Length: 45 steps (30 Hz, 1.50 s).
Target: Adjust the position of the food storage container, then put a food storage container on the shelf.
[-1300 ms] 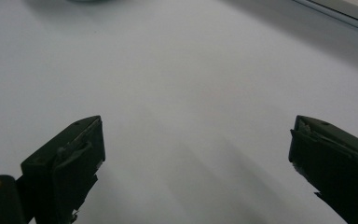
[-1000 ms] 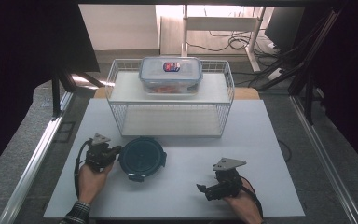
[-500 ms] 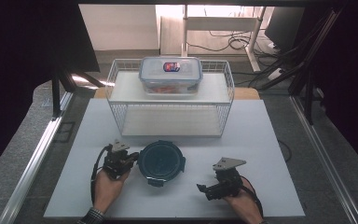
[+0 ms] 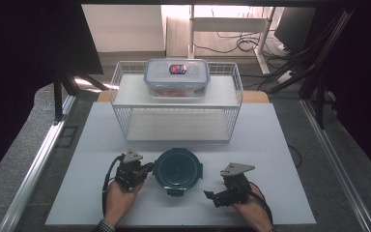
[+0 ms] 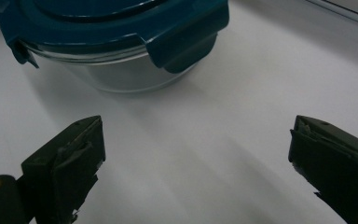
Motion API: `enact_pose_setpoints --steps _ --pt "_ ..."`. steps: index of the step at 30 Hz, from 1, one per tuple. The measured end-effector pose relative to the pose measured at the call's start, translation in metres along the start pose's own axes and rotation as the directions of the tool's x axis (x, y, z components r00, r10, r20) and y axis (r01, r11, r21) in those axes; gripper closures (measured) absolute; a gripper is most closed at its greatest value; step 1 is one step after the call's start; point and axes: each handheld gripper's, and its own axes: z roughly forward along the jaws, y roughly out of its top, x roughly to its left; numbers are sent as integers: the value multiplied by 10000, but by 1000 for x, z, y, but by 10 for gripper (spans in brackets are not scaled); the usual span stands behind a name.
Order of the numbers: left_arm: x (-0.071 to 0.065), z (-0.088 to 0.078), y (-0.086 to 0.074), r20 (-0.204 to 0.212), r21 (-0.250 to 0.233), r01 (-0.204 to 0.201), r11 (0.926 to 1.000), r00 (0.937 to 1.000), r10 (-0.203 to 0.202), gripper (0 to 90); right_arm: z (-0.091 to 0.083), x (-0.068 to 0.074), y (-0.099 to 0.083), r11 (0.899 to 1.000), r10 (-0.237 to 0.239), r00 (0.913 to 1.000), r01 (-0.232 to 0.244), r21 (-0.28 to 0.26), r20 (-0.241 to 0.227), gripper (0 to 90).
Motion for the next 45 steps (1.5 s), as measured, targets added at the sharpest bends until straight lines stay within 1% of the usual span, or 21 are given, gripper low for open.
enact_pose_setpoints --steps 3,5,6,8,9,10,14,15,16,17,18,19,20,21,24,28,31,32,36,39,45 --pt "1 0 0 98 17 -59 10000 9999 58 900 0 0 0 10000 5 10000 -5 12 3 36" --pt "6 0 1 488 96 -51 9999 9988 46 900 -1 -1 -1 10000 -11 10000 11 14 18 36" --pt "9 -1 0 387 189 -290 9994 9988 283 892 -2 -2 -2 10000 19 10000 -19 -9 73 37" --pt "10 -1 -2 252 232 -421 9988 9988 415 793 -4 -3 -2 10000 16 9999 -15 -56 126 36" --pt "12 -2 -3 315 228 -565 9981 9979 557 793 -4 -3 -2 10000 16 9999 -15 -56 126 36" --pt "15 -8 -6 498 78 -629 9980 9968 624 733 -7 -5 -4 9999 2 9998 0 -127 179 37" --pt "18 -18 -9 669 -143 -805 9967 9944 813 502 -9 -6 -5 9995 -8 9997 16 -312 262 37" --pt "17 -21 -10 729 -212 -842 9962 9937 855 502 -9 -6 -5 9995 -8 9997 16 -312 262 37" --pt "17 -24 -12 797 -310 -895 9955 9926 917 392 -10 -6 -5 9993 -27 9997 37 -370 256 37" --pt "17 -27 -14 915 -410 -957 9946 9909 992 392 -10 -6 -5 9993 -27 9997 37 -370 256 37" --pt "16 -30 -18 1163 -496 -880 9949 9888 933 269 -9 -5 -4 9993 -81 9996 91 -368 277 37" --pt "16 -30 -18 1163 -496 -880 9949 9888 933 223 -9 -5 -5 9992 -108 9996 117 -374 258 37" --pt "14 -32 -23 1430 -555 -886 9945 9851 957 185 -9 -4 -5 9992 -134 9996 143 -367 243 37" --pt "14 -32 -23 1430 -555 -886 9945 9851 957 163 -9 -4 -5 9992 -134 9996 143 -367 243 37" --pt "11 -35 -33 1705 -570 -1103 9923 9782 1185 94 -8 -3 -5 9992 -196 9995 204 -343 233 37" --pt "11 -33 -38 1502 -564 -1293 9900 9792 1365 64 -7 -4 -6 9993 -182 9996 189 -314 215 36" --pt "12 -30 -40 1185 -756 -1652 9834 9777 1734 46 -6 -6 -7 9994 -142 9998 147 -320 169 36" --pt "15 -27 -40 1390 -859 -1515 9847 9769 1624 41 -6 -6 -7 9993 -125 9998 130 -353 135 35" --pt "19 -24 -40 1441 -826 -1300 9881 9795 1409 37 -8 -9 -6 9992 7 10000 -7 -410 -19 36" --pt "20 -24 -39 1460 -816 -1323 9878 9789 1432 44 -10 -10 -6 9984 173 9998 -177 -533 -65 35" --pt "23 -26 -30 1807 -713 -1007 9924 9771 1121 52 -9 -11 0 9968 461 9989 -469 -653 -131 30"
